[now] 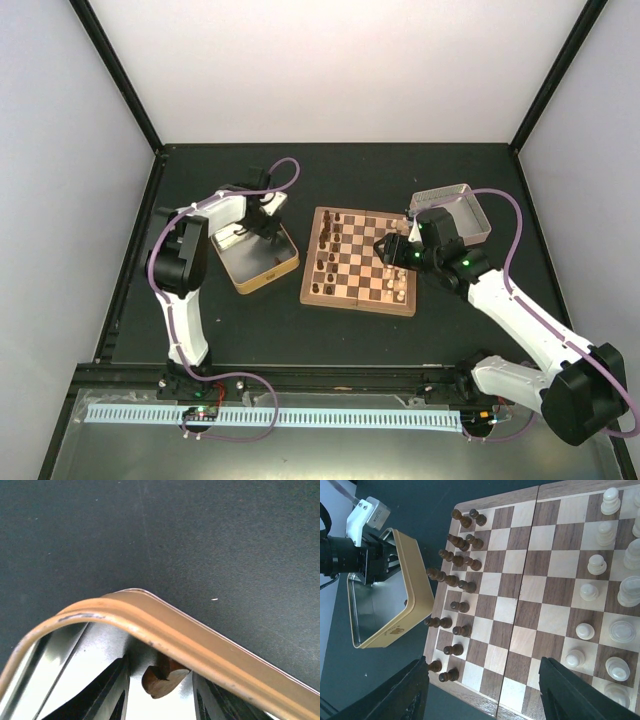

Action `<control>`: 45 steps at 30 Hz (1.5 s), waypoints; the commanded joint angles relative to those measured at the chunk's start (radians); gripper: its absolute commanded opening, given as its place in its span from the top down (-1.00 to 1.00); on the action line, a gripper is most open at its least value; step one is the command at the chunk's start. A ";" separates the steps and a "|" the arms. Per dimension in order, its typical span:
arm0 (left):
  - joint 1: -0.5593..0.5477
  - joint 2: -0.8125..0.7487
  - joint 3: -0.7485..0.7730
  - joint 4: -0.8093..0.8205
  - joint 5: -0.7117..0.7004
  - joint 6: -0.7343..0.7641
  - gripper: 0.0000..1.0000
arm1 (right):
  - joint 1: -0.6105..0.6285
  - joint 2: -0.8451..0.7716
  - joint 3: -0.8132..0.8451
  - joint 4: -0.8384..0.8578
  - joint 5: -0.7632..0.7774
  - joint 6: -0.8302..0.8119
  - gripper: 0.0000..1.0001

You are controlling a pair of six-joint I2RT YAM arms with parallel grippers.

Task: Set up the chess pieces on the board
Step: Pick up the chess piece from the storage box, then place the chess piece on the chessboard.

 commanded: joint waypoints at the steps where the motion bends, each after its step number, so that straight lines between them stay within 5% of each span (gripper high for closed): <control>1: 0.006 -0.005 0.004 0.012 0.066 0.098 0.31 | -0.003 0.002 0.023 0.004 -0.007 0.007 -0.22; 14: 0.005 -0.078 -0.071 0.066 0.088 0.125 0.96 | 0.005 0.014 0.028 0.011 -0.011 0.013 -0.22; 23: 0.000 -0.210 -0.116 -0.028 0.152 0.102 0.97 | 0.009 0.059 0.036 0.058 -0.115 0.006 -0.27; 28: -0.016 -0.346 -0.131 -0.041 0.384 0.106 0.97 | 0.011 0.080 0.034 0.131 -0.219 -0.007 -0.43; 37: -0.233 -0.526 -0.157 0.026 0.623 0.112 0.97 | 0.014 0.072 0.046 0.314 -0.359 0.033 -0.65; 41: -0.337 -0.551 -0.169 0.071 0.684 0.086 0.97 | 0.015 0.060 0.056 0.314 -0.348 0.028 -0.63; 45: -0.401 -0.545 -0.174 0.118 0.717 0.057 0.97 | 0.014 0.061 0.052 0.304 -0.380 0.030 -0.38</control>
